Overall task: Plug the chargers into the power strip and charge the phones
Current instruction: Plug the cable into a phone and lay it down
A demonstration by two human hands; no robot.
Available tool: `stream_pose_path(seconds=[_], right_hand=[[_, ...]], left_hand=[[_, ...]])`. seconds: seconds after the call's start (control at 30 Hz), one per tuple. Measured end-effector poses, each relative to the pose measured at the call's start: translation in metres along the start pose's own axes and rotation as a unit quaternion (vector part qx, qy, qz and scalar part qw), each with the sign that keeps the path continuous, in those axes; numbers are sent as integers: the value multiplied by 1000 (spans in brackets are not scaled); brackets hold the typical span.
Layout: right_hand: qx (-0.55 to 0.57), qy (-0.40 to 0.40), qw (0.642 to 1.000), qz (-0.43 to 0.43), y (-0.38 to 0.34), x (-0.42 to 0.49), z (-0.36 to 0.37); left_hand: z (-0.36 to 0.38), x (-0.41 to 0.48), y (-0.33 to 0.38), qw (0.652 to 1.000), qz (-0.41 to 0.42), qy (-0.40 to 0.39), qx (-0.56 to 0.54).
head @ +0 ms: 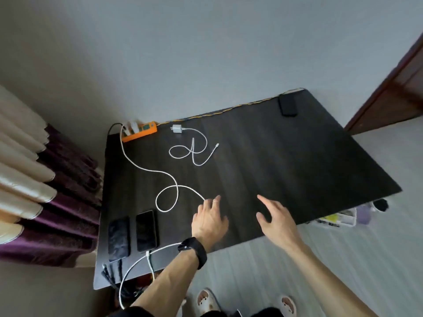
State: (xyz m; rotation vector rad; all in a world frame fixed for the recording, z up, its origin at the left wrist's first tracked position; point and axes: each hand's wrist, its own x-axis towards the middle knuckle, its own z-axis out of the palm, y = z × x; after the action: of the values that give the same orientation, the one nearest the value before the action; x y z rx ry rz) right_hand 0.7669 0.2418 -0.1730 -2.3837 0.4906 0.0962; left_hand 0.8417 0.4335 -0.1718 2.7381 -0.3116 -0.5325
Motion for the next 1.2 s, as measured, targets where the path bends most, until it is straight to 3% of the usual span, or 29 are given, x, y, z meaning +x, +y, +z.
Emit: stream_pose_path(seconds=[0.3, 0.5, 0.87, 1.07, 1.2], right_hand=[[36, 122, 990, 54, 126, 4, -148], [41, 89, 984, 147, 206, 30, -201], [71, 26, 957, 280, 253, 157, -175], [1, -5, 953, 302, 263, 242, -144], [-67, -35, 955, 287, 279, 281, -122]], left_hand=[[34, 43, 203, 993, 118, -7, 18], [55, 73, 283, 989, 143, -18, 44], [71, 245, 336, 981, 144, -79, 106], [96, 376, 345, 978, 135, -85, 138], [110, 449, 349, 977, 147, -42, 146]])
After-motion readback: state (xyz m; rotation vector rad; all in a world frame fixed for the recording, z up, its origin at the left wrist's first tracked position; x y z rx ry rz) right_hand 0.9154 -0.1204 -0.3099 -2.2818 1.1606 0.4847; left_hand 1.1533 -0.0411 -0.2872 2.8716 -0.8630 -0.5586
